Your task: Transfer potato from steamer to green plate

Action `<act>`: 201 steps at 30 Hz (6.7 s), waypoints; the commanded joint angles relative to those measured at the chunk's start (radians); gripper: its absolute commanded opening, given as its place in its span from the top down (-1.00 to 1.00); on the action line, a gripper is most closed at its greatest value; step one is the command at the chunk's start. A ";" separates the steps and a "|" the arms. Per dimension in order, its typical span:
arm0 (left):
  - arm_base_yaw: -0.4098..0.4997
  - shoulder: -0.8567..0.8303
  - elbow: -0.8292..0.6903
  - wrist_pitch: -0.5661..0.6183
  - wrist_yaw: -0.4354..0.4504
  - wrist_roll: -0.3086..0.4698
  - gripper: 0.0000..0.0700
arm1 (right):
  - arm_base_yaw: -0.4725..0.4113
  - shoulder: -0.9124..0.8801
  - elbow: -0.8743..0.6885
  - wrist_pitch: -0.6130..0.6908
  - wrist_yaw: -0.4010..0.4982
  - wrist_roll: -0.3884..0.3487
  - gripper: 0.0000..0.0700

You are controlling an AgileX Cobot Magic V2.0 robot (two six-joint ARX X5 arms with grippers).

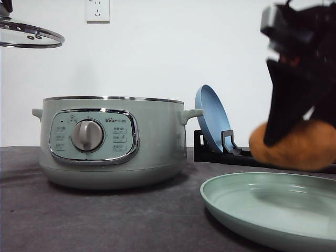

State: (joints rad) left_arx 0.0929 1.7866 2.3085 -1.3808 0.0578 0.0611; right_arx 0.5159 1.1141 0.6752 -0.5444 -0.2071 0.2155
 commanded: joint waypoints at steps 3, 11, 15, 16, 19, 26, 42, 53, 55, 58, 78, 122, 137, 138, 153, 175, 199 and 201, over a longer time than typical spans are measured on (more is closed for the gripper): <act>-0.003 0.000 0.039 0.035 0.007 -0.007 1.00 | 0.004 0.010 -0.044 0.040 0.007 0.036 0.31; -0.003 0.000 0.039 0.035 0.024 -0.007 1.00 | 0.004 0.010 -0.095 0.072 0.057 0.036 0.31; -0.003 0.000 0.039 0.035 0.025 -0.008 1.00 | 0.004 0.010 -0.095 0.082 0.054 0.036 0.31; -0.003 0.000 0.039 0.035 0.025 -0.010 1.00 | 0.005 0.010 -0.095 0.083 0.054 0.035 0.31; -0.003 0.000 0.039 0.035 0.025 -0.010 1.00 | 0.004 0.010 -0.096 0.089 0.055 0.035 0.31; -0.013 0.000 0.039 0.035 0.025 -0.010 1.00 | 0.005 0.010 -0.096 0.123 0.054 0.032 0.31; -0.058 0.000 0.039 0.035 0.025 -0.010 1.00 | 0.005 0.069 -0.096 0.126 0.043 0.013 0.31; -0.069 0.000 0.025 0.035 0.025 -0.010 1.00 | 0.005 0.075 -0.080 0.119 0.040 0.047 -0.47; -0.069 0.000 0.018 0.037 0.025 -0.010 1.00 | 0.005 0.061 -0.060 0.097 0.039 0.047 -0.58; -0.069 0.000 0.004 0.040 0.025 -0.011 1.00 | 0.005 0.022 -0.007 0.025 0.039 0.047 -0.60; -0.095 0.000 -0.006 0.042 0.026 -0.022 1.00 | 0.005 -0.479 0.560 -0.558 0.051 0.066 -0.60; -0.535 0.000 -0.057 0.038 0.026 -0.023 1.00 | 0.005 -0.614 0.630 -0.601 0.077 0.113 -0.60; -0.554 0.004 -0.237 0.113 0.026 -0.021 1.00 | 0.005 -0.614 0.630 -0.601 0.076 0.114 -0.60; -0.554 0.006 -0.242 0.117 0.026 -0.021 1.00 | 0.005 -0.614 0.630 -0.601 0.076 0.114 -0.60; -0.556 0.090 -0.245 0.151 0.024 -0.010 1.00 | 0.005 -0.614 0.630 -0.601 0.077 0.114 -0.60; -0.556 0.141 -0.245 0.200 0.024 0.003 1.00 | 0.005 -0.614 0.630 -0.602 0.077 0.114 -0.60; -0.556 0.175 -0.244 0.191 0.024 0.102 0.38 | 0.005 -0.614 0.630 -0.601 0.078 0.112 -0.60; -0.556 0.175 -0.236 0.192 0.024 0.073 -0.04 | 0.005 -0.614 0.630 -0.601 0.078 0.112 -0.60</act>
State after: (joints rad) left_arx -0.4557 1.9329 2.0337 -1.2167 0.0761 0.1150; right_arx 0.5159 0.4988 1.2922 -1.1587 -0.1307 0.3222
